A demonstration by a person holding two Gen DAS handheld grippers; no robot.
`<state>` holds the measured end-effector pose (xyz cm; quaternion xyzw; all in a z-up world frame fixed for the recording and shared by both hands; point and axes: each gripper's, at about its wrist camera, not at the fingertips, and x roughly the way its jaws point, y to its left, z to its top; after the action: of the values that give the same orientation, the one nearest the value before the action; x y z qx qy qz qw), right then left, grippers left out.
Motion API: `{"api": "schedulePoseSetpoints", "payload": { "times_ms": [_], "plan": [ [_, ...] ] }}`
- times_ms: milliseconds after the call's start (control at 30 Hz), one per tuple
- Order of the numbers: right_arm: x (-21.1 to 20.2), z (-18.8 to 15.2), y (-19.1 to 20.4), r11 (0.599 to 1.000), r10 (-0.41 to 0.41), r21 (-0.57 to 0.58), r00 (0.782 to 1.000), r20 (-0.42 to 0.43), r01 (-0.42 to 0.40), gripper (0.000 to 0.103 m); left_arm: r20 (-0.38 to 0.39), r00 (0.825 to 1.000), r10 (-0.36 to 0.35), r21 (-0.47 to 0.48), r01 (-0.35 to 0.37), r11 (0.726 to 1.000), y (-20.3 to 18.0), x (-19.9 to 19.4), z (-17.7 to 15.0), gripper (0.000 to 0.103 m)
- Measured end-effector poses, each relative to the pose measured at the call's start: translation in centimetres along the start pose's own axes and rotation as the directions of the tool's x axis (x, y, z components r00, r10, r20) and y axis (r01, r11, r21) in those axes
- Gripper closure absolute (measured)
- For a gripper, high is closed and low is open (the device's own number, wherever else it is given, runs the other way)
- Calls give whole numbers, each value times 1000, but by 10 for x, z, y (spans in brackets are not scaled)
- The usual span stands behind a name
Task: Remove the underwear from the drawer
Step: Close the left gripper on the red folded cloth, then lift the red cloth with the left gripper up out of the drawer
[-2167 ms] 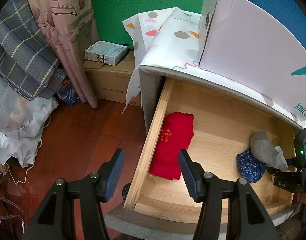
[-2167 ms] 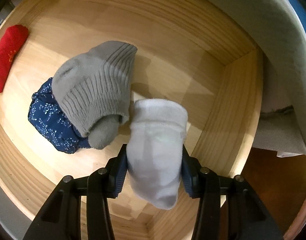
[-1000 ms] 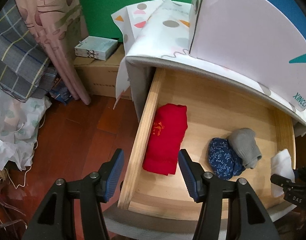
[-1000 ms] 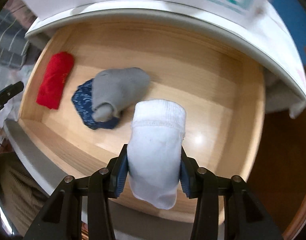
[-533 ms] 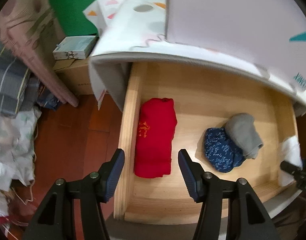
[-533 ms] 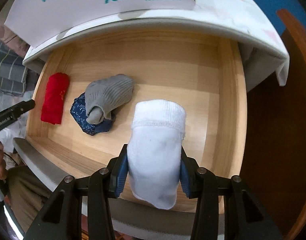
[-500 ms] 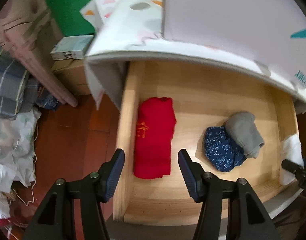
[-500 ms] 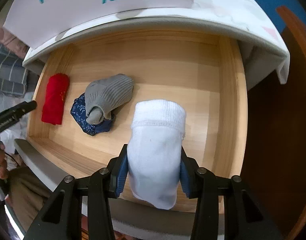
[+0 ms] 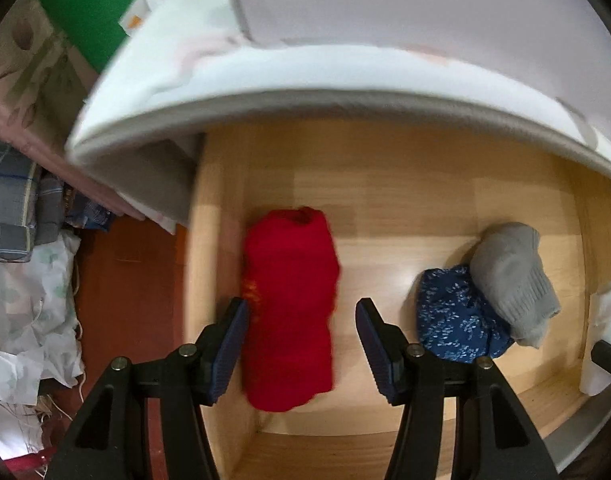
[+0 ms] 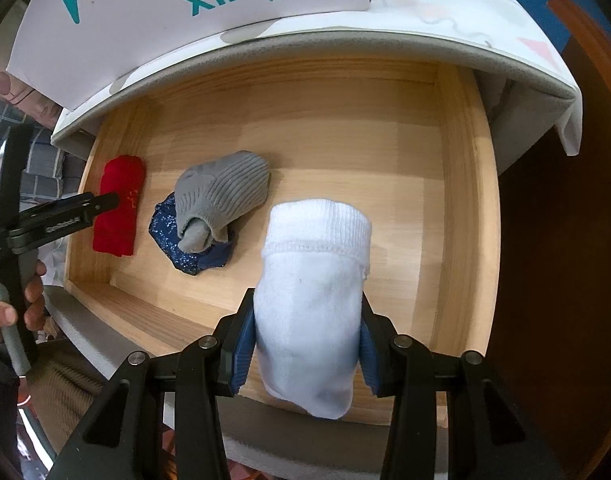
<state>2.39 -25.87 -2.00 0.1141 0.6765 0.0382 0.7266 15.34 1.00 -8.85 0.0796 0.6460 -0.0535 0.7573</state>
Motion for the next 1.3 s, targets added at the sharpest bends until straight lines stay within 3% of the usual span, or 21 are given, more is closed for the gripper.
{"api": "schedulePoseSetpoints", "payload": {
  "times_ms": [67, 333, 367, 433, 633, 900, 1133, 1300],
  "plan": [
    [0, 0, -1, 1000, 14, 7, 1000, 0, -14, 62, -47, 999, -4, -8, 4, 1000, -3, 12, 0, 46],
    [0, 1, -3, 999, 31, 17, 1000, -3, -31, 62, -80, 997, 7, -3, -8, 1000, -5, 22, 2, 48],
    [0, 1, -3, 999, 32, 18, 999, -1, -32, 62, -78, 997, 13, -3, -13, 1000, -4, 23, 2, 50],
    [-1, 0, -2, 999, 33, 17, 999, 4, -33, 61, -87, 995, 52, 10, -51, 999, -4, 25, 1, 65],
    [-2, 0, -6, 998, 47, 38, 999, 9, -48, 61, -109, 993, 46, 10, -45, 999, 3, 25, -6, 75],
    [-1, 1, -7, 999, 3, 52, 1000, 11, -4, 61, -135, 991, 19, 29, -16, 999, 1, 24, -29, 76],
    [0, 2, -10, 992, -80, 93, 997, 11, 79, 61, -147, 989, -30, -36, 25, 999, 7, 22, -41, 76],
    [2, 3, -10, 991, -99, 91, 995, 8, 98, 61, -133, 987, -92, -108, 78, 991, 20, 18, -38, 70]
  ]
}}
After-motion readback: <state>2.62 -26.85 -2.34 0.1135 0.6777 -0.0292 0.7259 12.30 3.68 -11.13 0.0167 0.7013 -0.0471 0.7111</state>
